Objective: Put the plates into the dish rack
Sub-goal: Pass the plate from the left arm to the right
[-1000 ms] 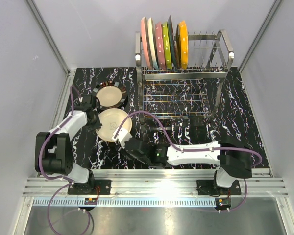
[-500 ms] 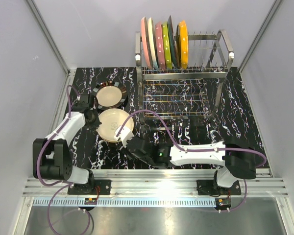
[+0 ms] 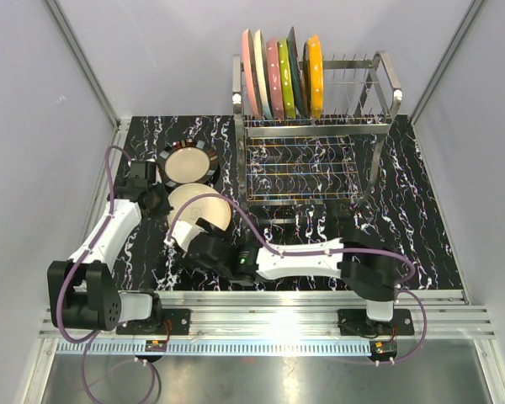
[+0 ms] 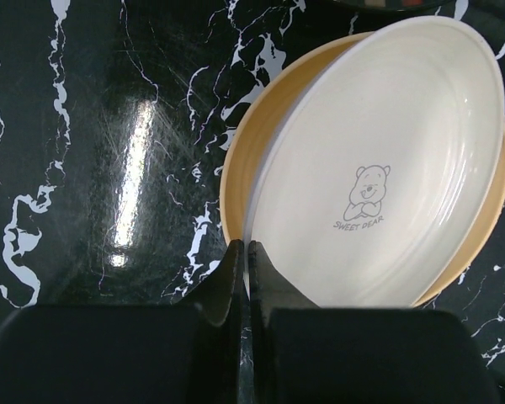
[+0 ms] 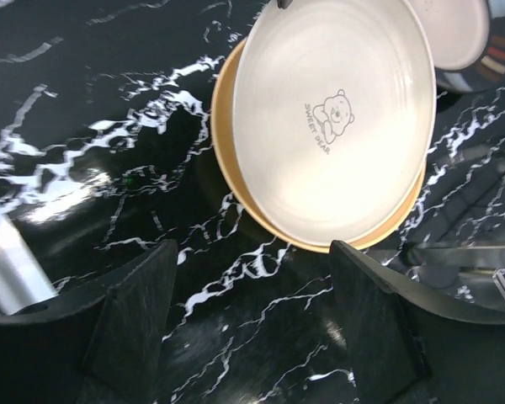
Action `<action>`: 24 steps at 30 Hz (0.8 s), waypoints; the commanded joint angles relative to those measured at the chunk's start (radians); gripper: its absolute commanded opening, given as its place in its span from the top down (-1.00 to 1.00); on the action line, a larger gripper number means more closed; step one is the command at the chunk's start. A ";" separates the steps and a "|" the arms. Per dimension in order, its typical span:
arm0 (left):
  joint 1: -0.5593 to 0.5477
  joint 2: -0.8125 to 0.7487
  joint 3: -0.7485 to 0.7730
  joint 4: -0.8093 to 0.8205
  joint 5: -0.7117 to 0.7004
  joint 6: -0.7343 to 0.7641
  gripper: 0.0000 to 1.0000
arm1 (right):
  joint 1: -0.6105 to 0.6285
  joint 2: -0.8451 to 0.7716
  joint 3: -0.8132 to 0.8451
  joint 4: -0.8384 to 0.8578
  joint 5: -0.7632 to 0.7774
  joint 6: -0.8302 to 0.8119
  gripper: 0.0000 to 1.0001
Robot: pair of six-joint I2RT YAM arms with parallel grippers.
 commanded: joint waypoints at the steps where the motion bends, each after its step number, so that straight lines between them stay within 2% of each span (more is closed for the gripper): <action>1: 0.002 -0.039 0.007 0.046 0.040 0.006 1.00 | 0.008 0.060 0.068 0.009 0.094 -0.123 -0.61; 14: 0.002 -0.089 -0.008 0.061 0.109 0.001 1.00 | -0.021 0.280 0.227 0.148 0.160 -0.323 -0.61; 24: 0.002 -0.105 -0.007 0.064 0.129 0.006 1.00 | -0.072 0.367 0.267 0.247 0.188 -0.433 -0.29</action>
